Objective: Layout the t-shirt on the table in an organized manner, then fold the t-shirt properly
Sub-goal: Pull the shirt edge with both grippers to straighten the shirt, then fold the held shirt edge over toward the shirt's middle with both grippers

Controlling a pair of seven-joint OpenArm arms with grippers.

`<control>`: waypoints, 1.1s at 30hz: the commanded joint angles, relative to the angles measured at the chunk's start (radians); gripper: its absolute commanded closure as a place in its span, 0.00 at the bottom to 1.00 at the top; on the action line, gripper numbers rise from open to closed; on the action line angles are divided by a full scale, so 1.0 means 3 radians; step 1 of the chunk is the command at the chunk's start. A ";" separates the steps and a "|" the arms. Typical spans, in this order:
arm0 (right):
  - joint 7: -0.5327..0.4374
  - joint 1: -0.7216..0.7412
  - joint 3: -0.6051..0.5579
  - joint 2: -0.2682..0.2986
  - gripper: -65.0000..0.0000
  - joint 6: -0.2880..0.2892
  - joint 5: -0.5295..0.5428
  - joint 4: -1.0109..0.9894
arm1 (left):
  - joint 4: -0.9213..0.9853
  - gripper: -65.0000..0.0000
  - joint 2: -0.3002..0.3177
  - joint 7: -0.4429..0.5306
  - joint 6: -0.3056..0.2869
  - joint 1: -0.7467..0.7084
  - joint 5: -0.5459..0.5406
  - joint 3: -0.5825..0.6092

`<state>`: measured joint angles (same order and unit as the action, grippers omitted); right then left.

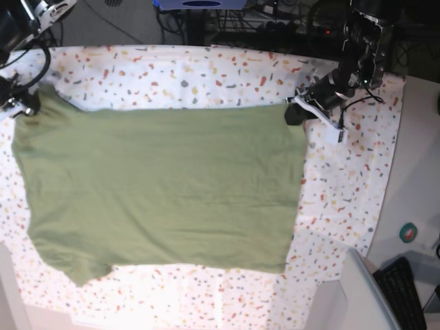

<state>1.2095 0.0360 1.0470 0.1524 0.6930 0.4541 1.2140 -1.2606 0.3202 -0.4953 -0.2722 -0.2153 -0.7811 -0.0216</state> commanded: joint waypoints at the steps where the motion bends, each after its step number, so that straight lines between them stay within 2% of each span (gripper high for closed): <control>1: 0.0037 -0.0005 0.0011 0.0047 1.00 0.0017 0.0038 0.0109 | -0.0133 1.00 0.0050 -0.0009 0.0005 -0.0042 -0.0023 -0.0176; 4: 0.0190 -0.0061 0.0006 0.0021 1.00 0.0017 0.0038 0.0231 | -0.0404 1.00 0.0045 -0.0295 0.0005 -0.0170 -0.0023 -0.0555; 7: 0.0257 -0.0159 -0.0004 -0.0060 1.00 0.0017 0.0028 0.0339 | -0.0634 1.00 0.0045 -0.0474 0.0005 -0.0313 -0.0018 -0.0749; 11: 0.0308 -0.0271 -0.0004 -0.0255 1.00 0.0017 0.0028 0.0682 | -0.0854 1.00 0.0045 -0.0520 0.0005 -0.0502 -0.0002 -0.0759; 16: 0.0329 -0.0343 -0.0163 -0.0393 1.00 0.0017 0.0044 0.1198 | -0.0895 1.00 0.0014 -0.0525 0.0015 -0.0507 -0.0002 -0.0749; 22: 0.0584 -0.0430 -0.0183 -0.0608 1.00 0.0017 0.0033 0.1909 | -0.0971 1.00 -0.0016 -0.0530 0.0015 -0.0502 0.0003 -0.0744; 27: 0.0584 -0.0286 -0.0327 -0.0592 1.00 0.0017 0.0023 0.1935 | -0.1038 1.00 -0.0011 -0.0556 0.0015 -0.0400 0.0003 -0.0672; 30: 0.0543 -0.0189 -0.0465 -0.0587 1.00 0.0017 0.0033 0.1935 | -0.1028 1.00 -0.0032 -0.0822 0.0015 -0.0241 -0.0002 -0.0683; 33: 0.0431 -0.0107 -0.0592 -0.0587 1.00 0.0017 0.0028 0.1929 | -0.1033 1.00 -0.0109 -0.0939 0.0015 -0.0093 -0.0002 -0.0703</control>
<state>1.3563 -0.0093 0.8703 -0.0357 0.6964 0.4458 1.7775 -1.5520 0.2859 -0.7841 -0.2611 -0.2470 -0.7681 -0.2302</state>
